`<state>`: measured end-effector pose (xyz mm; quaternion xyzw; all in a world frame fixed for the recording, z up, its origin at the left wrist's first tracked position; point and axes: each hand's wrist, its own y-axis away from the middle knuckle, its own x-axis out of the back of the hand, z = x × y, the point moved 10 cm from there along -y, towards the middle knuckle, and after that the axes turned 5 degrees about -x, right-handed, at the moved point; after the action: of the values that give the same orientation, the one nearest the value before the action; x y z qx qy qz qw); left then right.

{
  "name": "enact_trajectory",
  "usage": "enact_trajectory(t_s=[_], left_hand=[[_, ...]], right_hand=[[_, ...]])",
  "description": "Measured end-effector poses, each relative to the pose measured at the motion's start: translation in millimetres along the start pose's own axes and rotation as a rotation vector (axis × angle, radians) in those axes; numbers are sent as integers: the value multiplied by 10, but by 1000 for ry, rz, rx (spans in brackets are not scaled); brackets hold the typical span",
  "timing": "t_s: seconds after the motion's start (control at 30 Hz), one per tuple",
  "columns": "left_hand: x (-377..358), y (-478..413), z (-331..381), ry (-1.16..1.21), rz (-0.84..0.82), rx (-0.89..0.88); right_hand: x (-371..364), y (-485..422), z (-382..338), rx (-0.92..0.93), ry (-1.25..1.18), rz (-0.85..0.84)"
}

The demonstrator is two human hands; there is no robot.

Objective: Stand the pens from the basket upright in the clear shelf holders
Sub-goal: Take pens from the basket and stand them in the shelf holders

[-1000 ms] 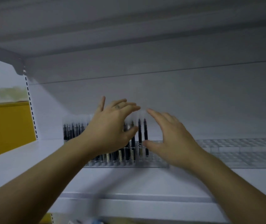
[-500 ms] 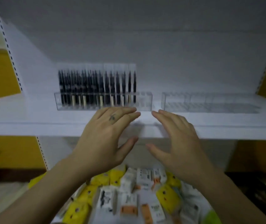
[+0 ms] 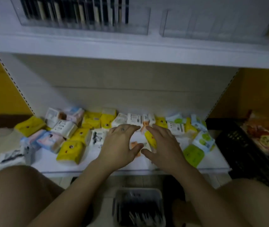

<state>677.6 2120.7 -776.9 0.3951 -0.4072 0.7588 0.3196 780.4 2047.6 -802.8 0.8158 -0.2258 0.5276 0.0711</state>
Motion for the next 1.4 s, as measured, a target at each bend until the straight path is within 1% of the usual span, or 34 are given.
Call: enact_trajectory(t_s=[0.17, 0.3, 0.47, 0.53, 0.67, 0.77, 0.93, 1.0, 1.07, 1.13, 1.2, 1.27, 1.33, 1.4], left_hand=[[-1006, 297, -345, 124, -230, 176], [-1730, 822, -602, 169, -433, 332], [-2384, 1645, -863, 192, -679, 536], [-2555, 1849, -893, 181, -742, 556], [-2772, 1928, -865, 204, -768, 558], [-2955, 1996, -849, 235, -801, 561], [-3289, 2255, -845, 384, -918, 693], [-3405, 2322, -787, 441, -939, 728], [-3474, 2372, -716, 482, -928, 770], [-3522, 2435, -658, 514, -928, 804], [-3544, 2490, -636, 524, -945, 806], [-3542, 2532, -655, 529, -963, 807], [-3537, 2526, -705, 536, -962, 814], [-3520, 2504, -763, 529, -956, 838]], right_hand=[[-817, 129, 510, -159, 37, -223], [-1444, 404, 888, -293, 22, -422], [-2028, 752, 1130, -345, -15, -582], [-2247, 875, 1214, -371, -4, -660], [-2642, 1128, 1409, -442, -13, -843], [-2814, 1248, 1557, -492, -29, -929], [-3031, 1442, 1832, -635, -121, -984], [-3118, 1516, 1902, -714, -150, -987], [-3206, 1572, 1935, -756, -120, -998], [-3306, 1625, 1896, -754, -110, -1040], [-3418, 1689, 1808, -729, -133, -1119], [-3497, 1751, 1758, -705, -106, -1191], [-3551, 1757, 1722, -689, -121, -1212], [-3566, 1762, 1730, -684, -120, -1200]])
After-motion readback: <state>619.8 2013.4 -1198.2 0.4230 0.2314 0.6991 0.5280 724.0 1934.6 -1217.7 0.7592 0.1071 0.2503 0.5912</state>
